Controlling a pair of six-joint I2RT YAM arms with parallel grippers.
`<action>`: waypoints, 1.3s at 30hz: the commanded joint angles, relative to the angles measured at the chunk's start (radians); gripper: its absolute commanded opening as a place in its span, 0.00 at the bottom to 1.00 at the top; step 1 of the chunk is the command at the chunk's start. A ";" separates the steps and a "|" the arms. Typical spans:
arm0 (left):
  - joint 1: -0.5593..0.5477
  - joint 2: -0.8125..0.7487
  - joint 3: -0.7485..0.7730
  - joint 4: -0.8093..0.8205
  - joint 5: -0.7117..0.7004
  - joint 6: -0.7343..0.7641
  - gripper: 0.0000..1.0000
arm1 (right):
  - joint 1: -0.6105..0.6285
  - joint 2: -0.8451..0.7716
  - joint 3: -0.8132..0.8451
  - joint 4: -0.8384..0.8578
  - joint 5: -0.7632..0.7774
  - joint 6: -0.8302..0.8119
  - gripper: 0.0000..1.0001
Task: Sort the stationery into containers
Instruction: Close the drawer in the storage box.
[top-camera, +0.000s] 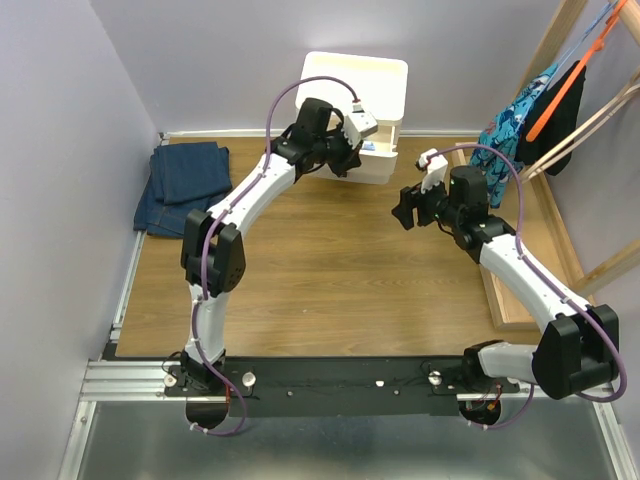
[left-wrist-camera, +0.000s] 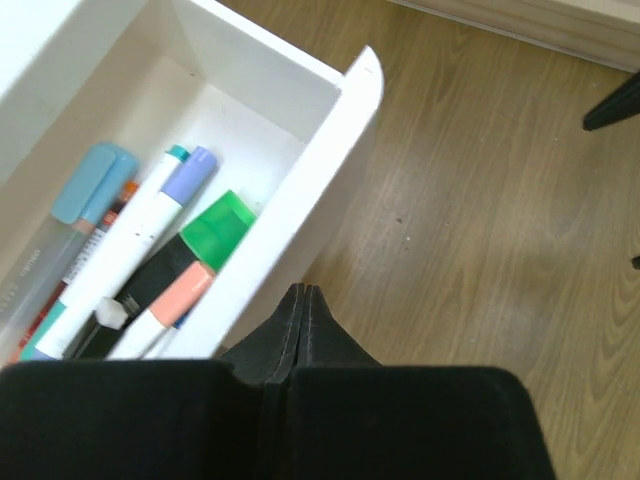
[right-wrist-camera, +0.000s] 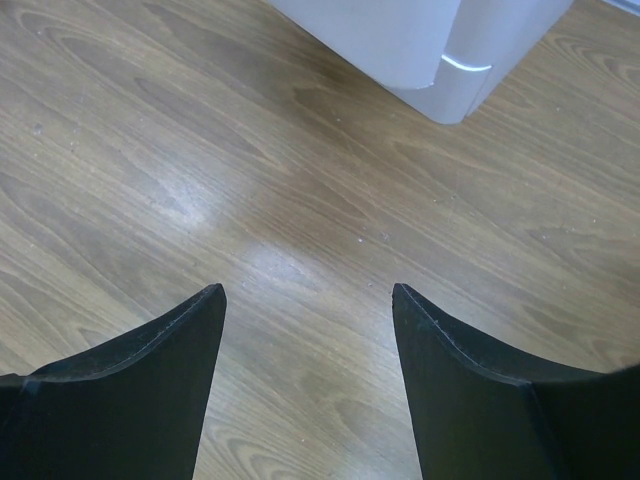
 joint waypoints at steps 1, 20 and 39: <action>-0.004 0.076 0.108 0.043 -0.090 0.007 0.00 | -0.016 -0.019 -0.026 0.020 0.020 0.017 0.76; 0.030 0.118 0.250 0.006 -0.165 0.045 0.00 | -0.022 0.041 -0.006 0.049 0.017 0.016 0.76; 0.033 0.158 0.263 0.004 -0.099 -0.005 0.00 | -0.025 0.073 -0.009 0.071 0.008 0.014 0.76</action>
